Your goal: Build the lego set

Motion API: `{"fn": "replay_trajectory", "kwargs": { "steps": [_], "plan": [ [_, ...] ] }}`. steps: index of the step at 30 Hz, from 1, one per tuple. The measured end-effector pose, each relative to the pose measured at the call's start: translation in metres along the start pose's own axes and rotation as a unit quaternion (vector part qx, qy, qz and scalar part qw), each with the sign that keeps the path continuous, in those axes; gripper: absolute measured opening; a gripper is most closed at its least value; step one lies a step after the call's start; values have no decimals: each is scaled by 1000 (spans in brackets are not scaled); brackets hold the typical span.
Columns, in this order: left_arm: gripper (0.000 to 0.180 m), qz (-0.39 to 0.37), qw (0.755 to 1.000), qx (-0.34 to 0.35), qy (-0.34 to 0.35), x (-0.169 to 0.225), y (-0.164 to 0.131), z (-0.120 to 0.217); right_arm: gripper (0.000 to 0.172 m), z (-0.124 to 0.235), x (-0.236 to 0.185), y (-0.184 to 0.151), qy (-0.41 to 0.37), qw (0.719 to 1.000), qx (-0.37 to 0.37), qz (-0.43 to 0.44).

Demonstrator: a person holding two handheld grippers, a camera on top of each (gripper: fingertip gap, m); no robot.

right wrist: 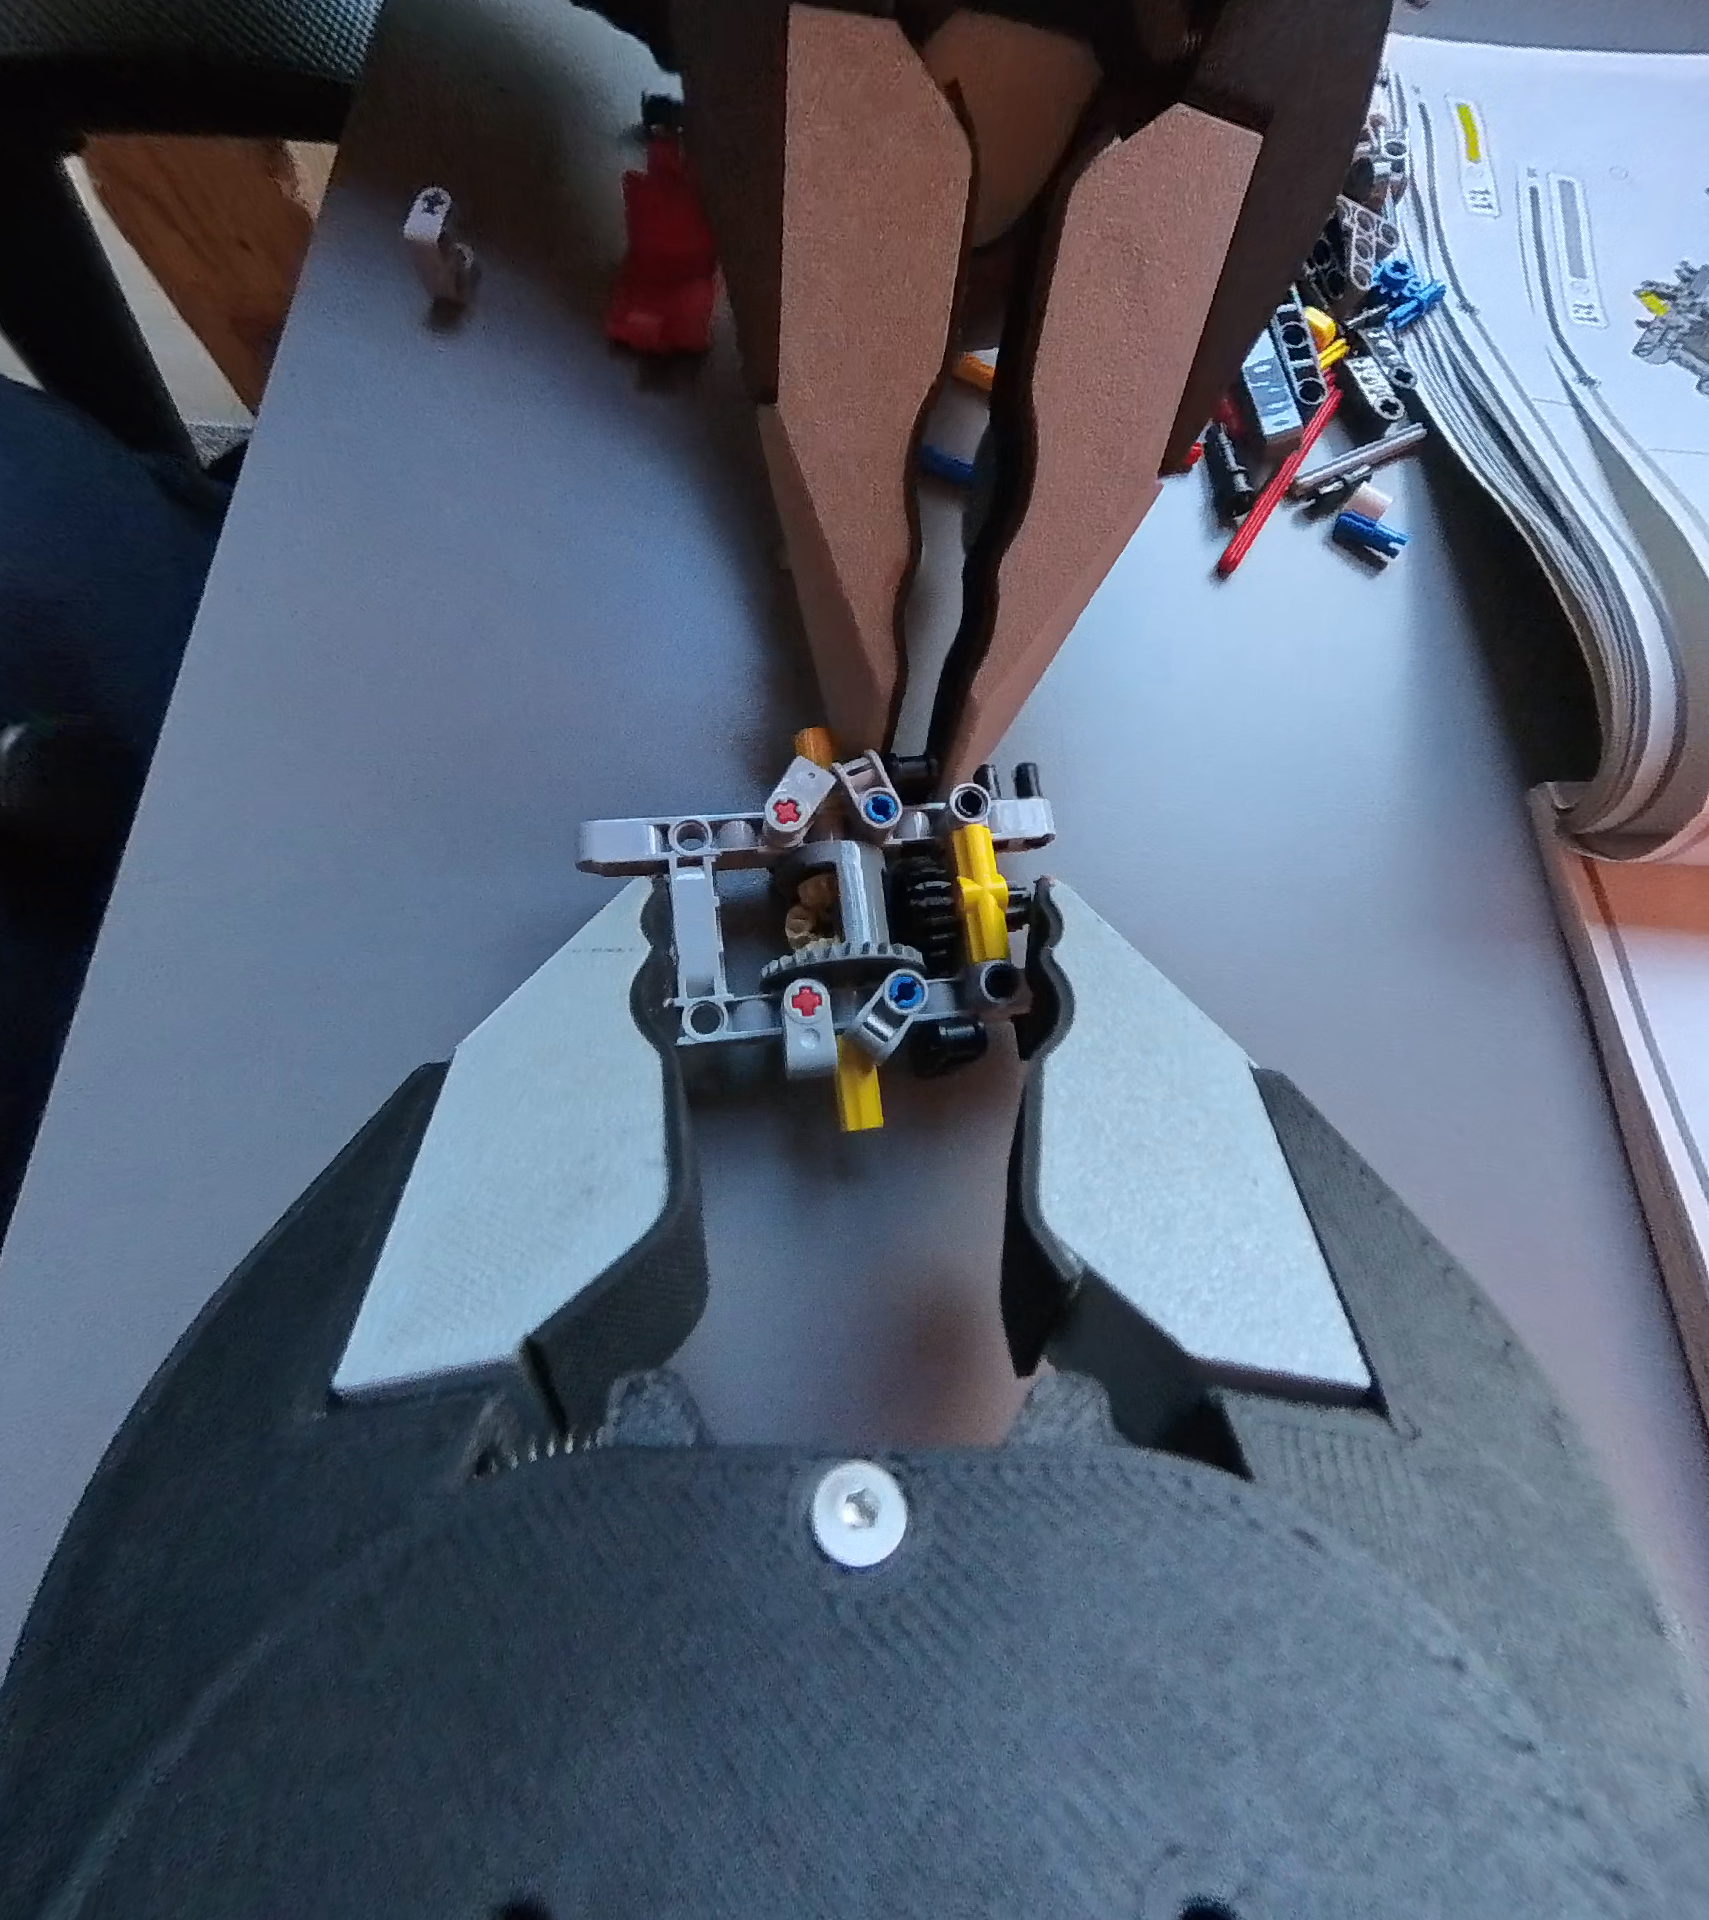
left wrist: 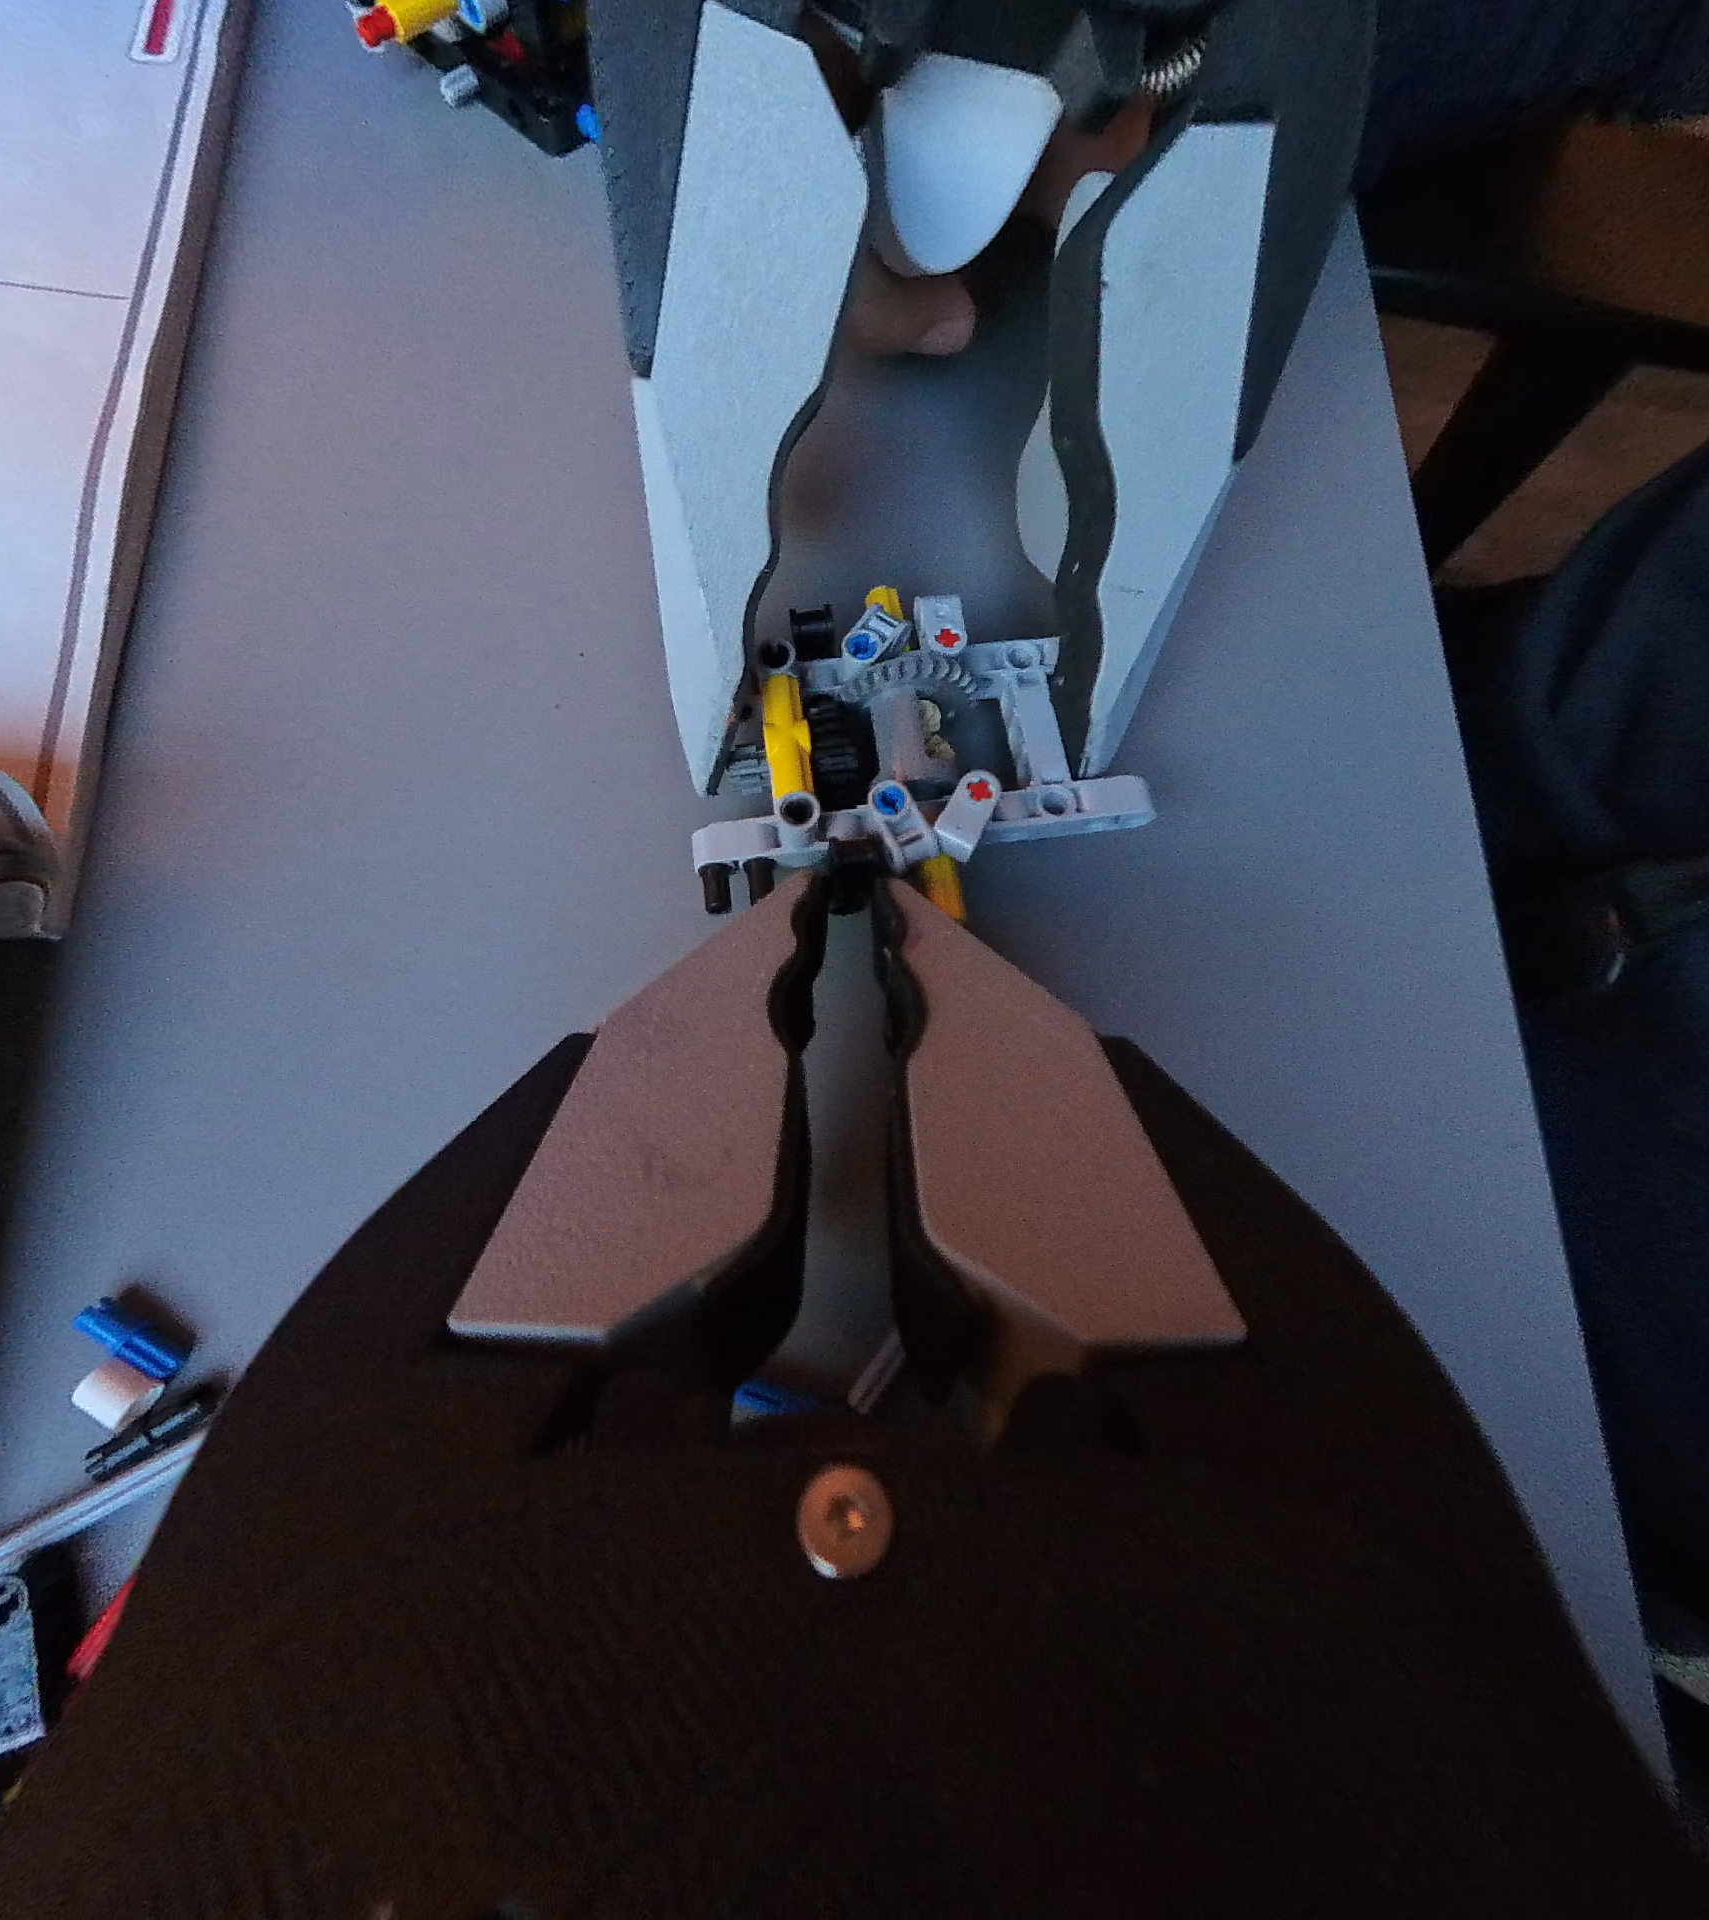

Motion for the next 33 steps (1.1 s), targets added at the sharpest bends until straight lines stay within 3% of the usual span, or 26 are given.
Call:
{"fn": "replay_trajectory", "kwargs": {
  "steps": [8,13,17,23,28,33],
  "plan": [
    [17,20,998,-10,62,-4,-15,24,73,21,-2,16,-2,996,87,-16],
    [18,32,997,19,72,15,-10,39,48,37,2,7,-13,993,103,-53],
    [17,20,995,33,87,20,0,34,36,45,3,3,-40,991,108,-71],
    [19,20,997,14,78,10,0,18,37,43,3,-3,-60,992,86,-71],
    [18,45,997,26,55,-2,-3,23,40,44,2,-3,-31,991,94,-93],
    [16,13,998,33,47,4,2,14,41,45,1,-2,-8,989,98,-108]
  ]
}}
Point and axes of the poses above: each gripper's, where its closed fingertips meet, z back along the fingers, y out of its top, x = y × z across the jaws, the point moved 2 cm from there along z, back along the fingers, and after that the axes turned 3 degrees about -y, right-handed, at the moved point
